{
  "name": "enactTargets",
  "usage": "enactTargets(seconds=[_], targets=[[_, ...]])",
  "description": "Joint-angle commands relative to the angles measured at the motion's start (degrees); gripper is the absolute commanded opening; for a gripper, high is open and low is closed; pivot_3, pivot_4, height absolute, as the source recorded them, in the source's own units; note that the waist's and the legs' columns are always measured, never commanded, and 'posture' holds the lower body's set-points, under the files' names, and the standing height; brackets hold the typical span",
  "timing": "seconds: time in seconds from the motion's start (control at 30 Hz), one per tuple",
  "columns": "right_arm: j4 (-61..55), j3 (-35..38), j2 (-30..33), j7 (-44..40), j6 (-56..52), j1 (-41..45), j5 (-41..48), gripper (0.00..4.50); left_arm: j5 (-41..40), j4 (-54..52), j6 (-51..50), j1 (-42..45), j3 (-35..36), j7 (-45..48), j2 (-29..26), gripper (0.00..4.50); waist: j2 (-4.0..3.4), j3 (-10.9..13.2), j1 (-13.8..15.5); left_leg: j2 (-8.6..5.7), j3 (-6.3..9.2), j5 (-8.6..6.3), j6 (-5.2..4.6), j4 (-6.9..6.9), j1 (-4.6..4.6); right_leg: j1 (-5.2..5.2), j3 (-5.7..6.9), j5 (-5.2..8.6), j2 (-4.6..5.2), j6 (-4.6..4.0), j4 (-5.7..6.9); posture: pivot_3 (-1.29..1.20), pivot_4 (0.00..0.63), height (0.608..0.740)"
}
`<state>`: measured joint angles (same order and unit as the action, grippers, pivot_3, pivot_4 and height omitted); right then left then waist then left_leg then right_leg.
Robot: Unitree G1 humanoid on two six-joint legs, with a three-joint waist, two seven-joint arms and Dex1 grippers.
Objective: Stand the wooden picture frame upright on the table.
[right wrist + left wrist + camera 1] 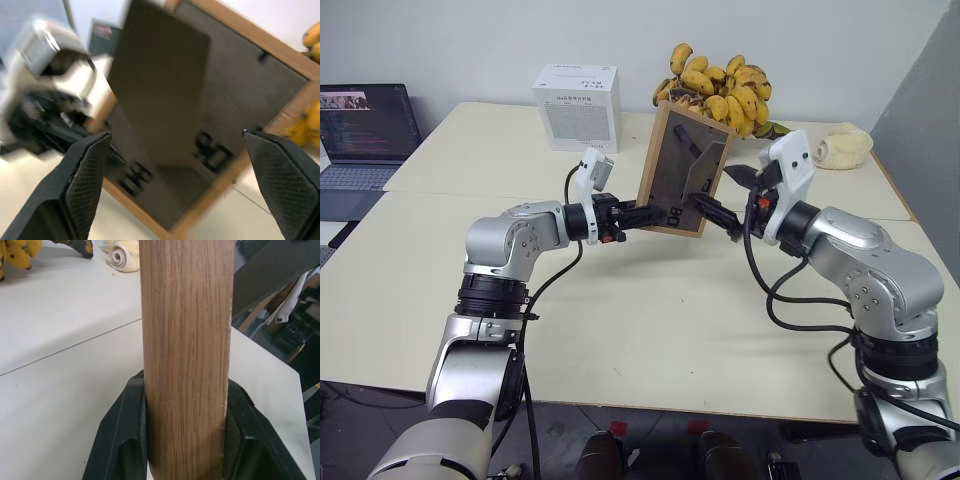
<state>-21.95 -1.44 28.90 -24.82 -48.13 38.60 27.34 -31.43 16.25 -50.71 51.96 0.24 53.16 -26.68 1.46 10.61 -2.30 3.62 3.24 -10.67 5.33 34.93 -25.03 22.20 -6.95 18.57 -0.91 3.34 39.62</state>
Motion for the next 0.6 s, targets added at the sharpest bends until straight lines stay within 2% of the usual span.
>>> enactTargets(seconds=[0.03,0.1,0.17,0.23,0.33,0.47,0.6], targets=[[0.3,-4.2,9.0,-6.3,14.0,-5.4,-10.5,4.38,-2.4,-4.4,-3.7,0.4,1.8,-0.3,-1.1,1.29,0.00,0.0,0.1,0.00,0.00,0.00,0.00,0.00,0.00,0.00,0.01,0.00,0.00,0.01,-0.01,0.00,0.150,0.740],[3.4,-6.6,14.4,-8.7,26.2,-8.8,-18.4,4.38,-2.9,-6.3,-6.2,-0.8,1.8,-0.3,-2.2,1.29,0.01,0.0,0.2,-0.04,0.00,0.00,0.00,0.00,-0.01,-0.02,0.00,0.01,0.01,0.01,-0.07,0.00,0.150,0.740],[10.4,-9.0,19.7,-7.7,44.4,-11.2,-28.5,4.38,-4.7,-8.2,-11.6,-1.9,3.3,-2.0,-3.0,1.29,0.01,0.0,0.2,-0.04,-0.09,-0.01,0.00,0.00,-0.01,-0.02,-0.07,0.01,0.03,0.02,-0.14,0.00,0.150,0.740],[19.0,-11.5,23.5,-2.2,62.2,-11.3,-39.1,4.38,-7.4,-10.4,-18.4,-2.9,5.4,-3.9,-3.6,1.29,0.01,0.0,0.2,-0.03,-0.12,-0.01,0.00,0.05,0.00,0.00,-0.09,0.01,0.02,0.03,-0.11,0.00,0.150,0.740],[29.5,-13.6,24.5,8.9,79.2,-8.6,-51.5,4.38,-11.6,-15.1,-27.2,-4.1,8.0,-5.5,-4.8,1.29,0.02,0.0,-0.5,-0.01,-0.14,0.00,0.00,0.06,0.04,0.00,-0.11,0.01,0.01,0.03,-0.04,0.00,0.150,0.740],[38.7,-16.0,22.0,25.9,91.4,-4.4,-66.4,4.38,-17.8,-17.4,-40.9,-3.3,14.8,-10.0,-3.4,1.29,0.04,0.0,-1.2,-0.02,-0.16,0.01,0.02,0.08,0.12,0.02,-0.17,0.01,0.01,0.02,0.18,0.00,0.150,0.740],[45.8,-19.7,16.6,41.5,95.3,0.0,-78.2,4.38,-29.0,-17.8,-41.8,-4.9,15.5,-16.9,-5.2,1.29,0.04,0.0,-1.4,-0.01,-0.09,0.15,0.25,0.13,0.21,0.01,-0.16,0.01,0.00,0.00,0.41,0.00,0.150,0.740]])
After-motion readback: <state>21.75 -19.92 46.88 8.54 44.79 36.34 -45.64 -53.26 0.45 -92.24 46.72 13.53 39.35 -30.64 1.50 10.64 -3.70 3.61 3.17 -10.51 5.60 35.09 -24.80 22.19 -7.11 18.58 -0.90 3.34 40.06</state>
